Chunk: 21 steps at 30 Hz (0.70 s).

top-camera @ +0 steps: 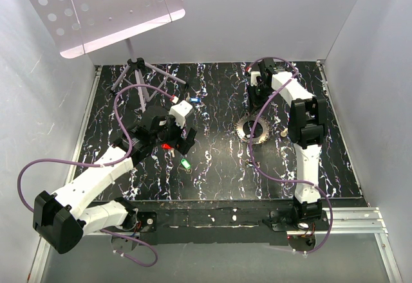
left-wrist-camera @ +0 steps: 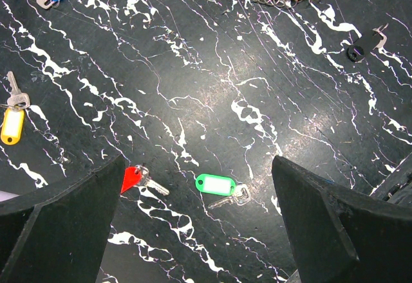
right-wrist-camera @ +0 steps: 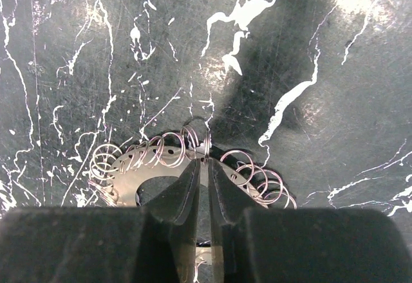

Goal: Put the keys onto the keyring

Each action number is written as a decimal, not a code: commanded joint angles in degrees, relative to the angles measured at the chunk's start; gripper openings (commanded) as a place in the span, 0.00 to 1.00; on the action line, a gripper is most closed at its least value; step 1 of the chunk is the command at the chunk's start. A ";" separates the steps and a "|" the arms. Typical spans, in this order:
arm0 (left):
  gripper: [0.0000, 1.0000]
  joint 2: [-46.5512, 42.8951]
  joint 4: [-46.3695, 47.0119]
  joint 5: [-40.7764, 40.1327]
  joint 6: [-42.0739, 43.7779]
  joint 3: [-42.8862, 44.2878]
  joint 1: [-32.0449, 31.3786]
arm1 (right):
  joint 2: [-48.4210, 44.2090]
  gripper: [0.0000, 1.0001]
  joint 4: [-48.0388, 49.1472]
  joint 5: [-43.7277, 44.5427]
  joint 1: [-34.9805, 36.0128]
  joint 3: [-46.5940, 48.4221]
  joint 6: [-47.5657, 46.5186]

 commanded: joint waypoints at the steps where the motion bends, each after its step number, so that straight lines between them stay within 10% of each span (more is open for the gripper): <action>1: 0.98 -1.77 -0.12 0.66 0.52 0.41 0.42 | -1.80 0.18 1.36 1.12 -0.51 0.07 -0.78; 21: 0.98 -1.50 -0.12 0.66 0.61 0.41 0.50 | -0.14 0.31 1.18 -2.75 -2.45 0.77 1.76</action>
